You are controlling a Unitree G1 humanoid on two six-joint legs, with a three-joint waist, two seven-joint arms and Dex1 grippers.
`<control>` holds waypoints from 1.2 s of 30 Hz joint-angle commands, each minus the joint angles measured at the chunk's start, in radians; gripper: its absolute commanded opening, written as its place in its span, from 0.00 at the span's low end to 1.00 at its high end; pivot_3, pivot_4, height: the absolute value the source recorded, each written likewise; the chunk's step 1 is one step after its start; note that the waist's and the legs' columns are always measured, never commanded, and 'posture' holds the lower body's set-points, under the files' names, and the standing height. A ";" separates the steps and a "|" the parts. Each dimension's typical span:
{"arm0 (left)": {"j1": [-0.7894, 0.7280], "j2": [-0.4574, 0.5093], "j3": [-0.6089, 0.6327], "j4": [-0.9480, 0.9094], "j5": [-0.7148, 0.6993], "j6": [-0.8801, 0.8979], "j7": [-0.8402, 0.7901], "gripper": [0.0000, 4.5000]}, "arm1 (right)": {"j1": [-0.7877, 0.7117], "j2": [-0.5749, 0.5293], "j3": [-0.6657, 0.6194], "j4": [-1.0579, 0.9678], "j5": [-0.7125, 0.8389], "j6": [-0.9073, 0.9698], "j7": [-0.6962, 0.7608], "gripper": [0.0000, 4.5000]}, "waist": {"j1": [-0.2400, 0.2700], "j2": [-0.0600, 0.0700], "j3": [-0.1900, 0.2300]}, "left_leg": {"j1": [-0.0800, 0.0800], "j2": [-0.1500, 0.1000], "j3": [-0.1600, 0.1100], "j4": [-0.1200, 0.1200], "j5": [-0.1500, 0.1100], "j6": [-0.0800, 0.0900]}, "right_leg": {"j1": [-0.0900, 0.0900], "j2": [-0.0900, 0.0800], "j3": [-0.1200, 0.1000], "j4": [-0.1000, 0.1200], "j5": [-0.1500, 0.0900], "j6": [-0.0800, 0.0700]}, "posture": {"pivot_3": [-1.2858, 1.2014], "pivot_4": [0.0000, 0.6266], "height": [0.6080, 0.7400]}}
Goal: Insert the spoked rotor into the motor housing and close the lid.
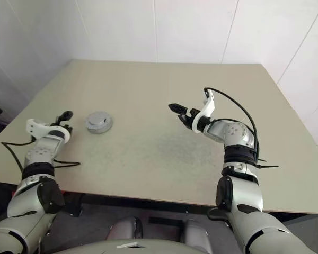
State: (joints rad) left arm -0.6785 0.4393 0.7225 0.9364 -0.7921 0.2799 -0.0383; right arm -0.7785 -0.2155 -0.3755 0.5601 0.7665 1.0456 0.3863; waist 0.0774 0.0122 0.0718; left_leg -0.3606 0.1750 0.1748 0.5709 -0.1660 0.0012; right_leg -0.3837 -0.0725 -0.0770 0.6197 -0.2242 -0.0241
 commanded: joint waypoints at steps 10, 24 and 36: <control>-0.053 -0.027 -0.329 -0.244 0.301 -0.177 -0.259 0.99 | 0.143 -0.113 0.309 -0.161 -0.349 -0.652 0.375 1.00 | 0.075 -0.005 0.002 | -0.016 -0.003 -0.001 0.007 -0.004 0.006 | -0.007 -0.004 -0.001 0.000 0.005 -0.006 | 0.52 0.00 1.00; 0.116 -0.108 -0.733 -0.643 0.470 -0.060 -0.576 0.99 | 0.149 -0.343 0.380 0.049 -0.571 -0.991 0.589 1.00 | 0.058 -0.006 0.002 | -0.013 -0.001 0.001 0.010 -0.006 0.010 | -0.005 -0.003 -0.001 0.002 0.005 -0.007 | 0.52 0.00 1.00; 0.159 -0.114 -0.779 -0.694 0.530 -0.017 -0.612 0.99 | 0.113 -0.300 0.387 0.238 -0.674 -1.198 0.505 1.00 | 0.044 -0.005 0.002 | -0.014 -0.001 0.001 0.013 -0.007 0.012 | -0.006 -0.003 -0.001 0.004 0.005 -0.008 | 0.52 0.00 1.00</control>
State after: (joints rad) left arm -0.5208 0.3249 -0.0536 0.2932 -0.2651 0.2605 -0.6477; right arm -0.6305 -0.5116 0.0327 0.8094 0.0777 -0.1163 0.8825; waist 0.1217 0.0068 0.0735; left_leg -0.3745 0.1741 0.1756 0.5834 -0.1731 0.0136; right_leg -0.3900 -0.0755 -0.0781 0.6238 -0.2195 -0.0326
